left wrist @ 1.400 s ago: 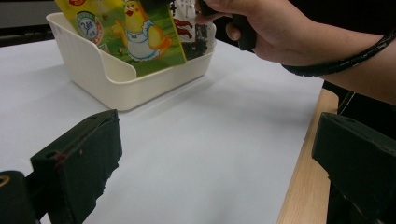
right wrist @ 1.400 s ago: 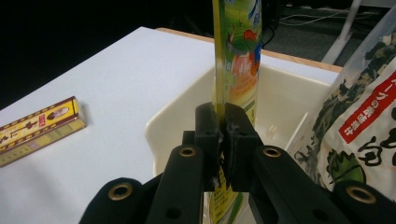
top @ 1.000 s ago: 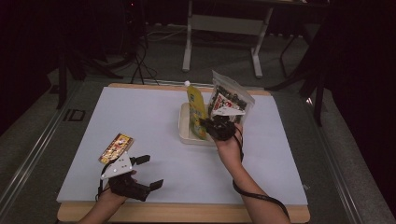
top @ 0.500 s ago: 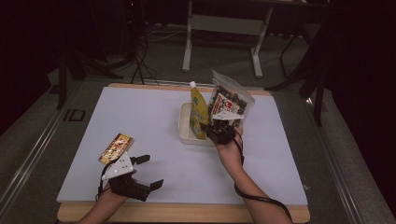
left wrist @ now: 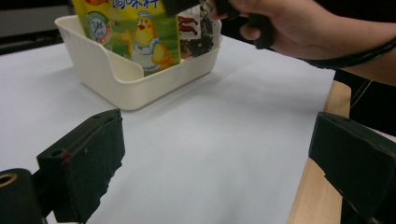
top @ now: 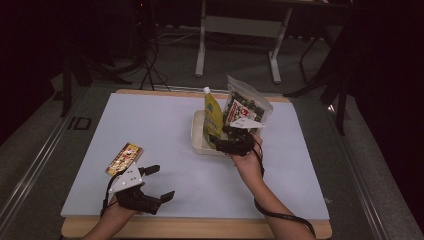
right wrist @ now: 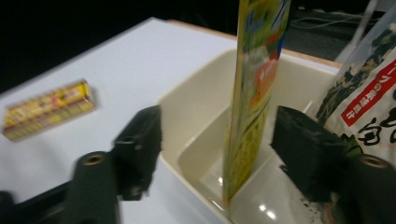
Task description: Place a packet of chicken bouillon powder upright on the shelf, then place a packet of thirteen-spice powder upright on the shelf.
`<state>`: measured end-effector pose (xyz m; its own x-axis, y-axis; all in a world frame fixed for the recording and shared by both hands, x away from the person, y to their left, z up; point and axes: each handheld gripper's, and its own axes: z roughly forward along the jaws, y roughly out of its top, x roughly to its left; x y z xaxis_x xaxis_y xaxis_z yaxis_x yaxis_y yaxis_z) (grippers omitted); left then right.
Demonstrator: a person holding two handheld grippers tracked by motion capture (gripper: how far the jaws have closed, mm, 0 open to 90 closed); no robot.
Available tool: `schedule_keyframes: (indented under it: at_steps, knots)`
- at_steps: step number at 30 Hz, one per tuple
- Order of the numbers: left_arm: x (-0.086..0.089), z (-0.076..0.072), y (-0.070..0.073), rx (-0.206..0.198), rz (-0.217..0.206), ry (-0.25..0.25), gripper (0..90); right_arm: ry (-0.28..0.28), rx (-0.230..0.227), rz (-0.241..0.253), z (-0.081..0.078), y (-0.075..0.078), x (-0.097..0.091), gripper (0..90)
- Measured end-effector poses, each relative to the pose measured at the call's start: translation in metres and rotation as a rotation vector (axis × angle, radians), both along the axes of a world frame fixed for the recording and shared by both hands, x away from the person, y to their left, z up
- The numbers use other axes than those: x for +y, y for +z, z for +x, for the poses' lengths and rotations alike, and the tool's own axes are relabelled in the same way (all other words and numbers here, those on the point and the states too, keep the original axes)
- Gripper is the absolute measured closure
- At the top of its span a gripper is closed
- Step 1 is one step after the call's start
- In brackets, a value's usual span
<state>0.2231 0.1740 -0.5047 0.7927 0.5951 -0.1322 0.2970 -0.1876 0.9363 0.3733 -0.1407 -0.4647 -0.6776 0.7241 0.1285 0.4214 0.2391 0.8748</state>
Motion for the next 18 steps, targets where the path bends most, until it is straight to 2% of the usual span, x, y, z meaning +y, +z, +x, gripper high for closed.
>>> schedule_keyframes:
  at_steps: [2,3,5,7,10,12,15,18]
  knots:
    - [0.001,0.001,0.001,0.03,0.007,-0.007,1.7,0.022,0.001,0.012,-0.004,0.004,-0.002,20.2]
    - [0.001,0.002,0.001,0.046,0.015,-0.007,1.7,0.032,0.002,0.017,-0.005,0.005,-0.003,18.7]
    - [0.002,0.002,0.003,0.055,0.025,0.008,1.5,0.049,-0.008,0.029,-0.009,0.009,-0.008,15.9]
    - [0.004,0.003,0.005,0.067,0.02,0.008,1.5,0.054,-0.02,0.024,-0.013,0.012,-0.012,14.6]
    - [0.007,0.004,0.01,0.051,0.038,0.025,1.6,0.045,-0.043,0.04,-0.019,0.017,-0.02,14.4]
    - [0.009,0.005,0.012,0.047,0.038,0.032,1.5,0.051,-0.049,0.048,-0.022,0.019,-0.022,14.4]
    - [0.013,0.006,0.017,0.034,0.045,0.041,1.6,0.07,-0.08,0.053,-0.029,0.025,-0.029,15.1]
    - [0.017,0.007,0.021,0.032,0.05,0.044,1.6,0.066,-0.115,0.028,-0.037,0.03,-0.033,15.2]
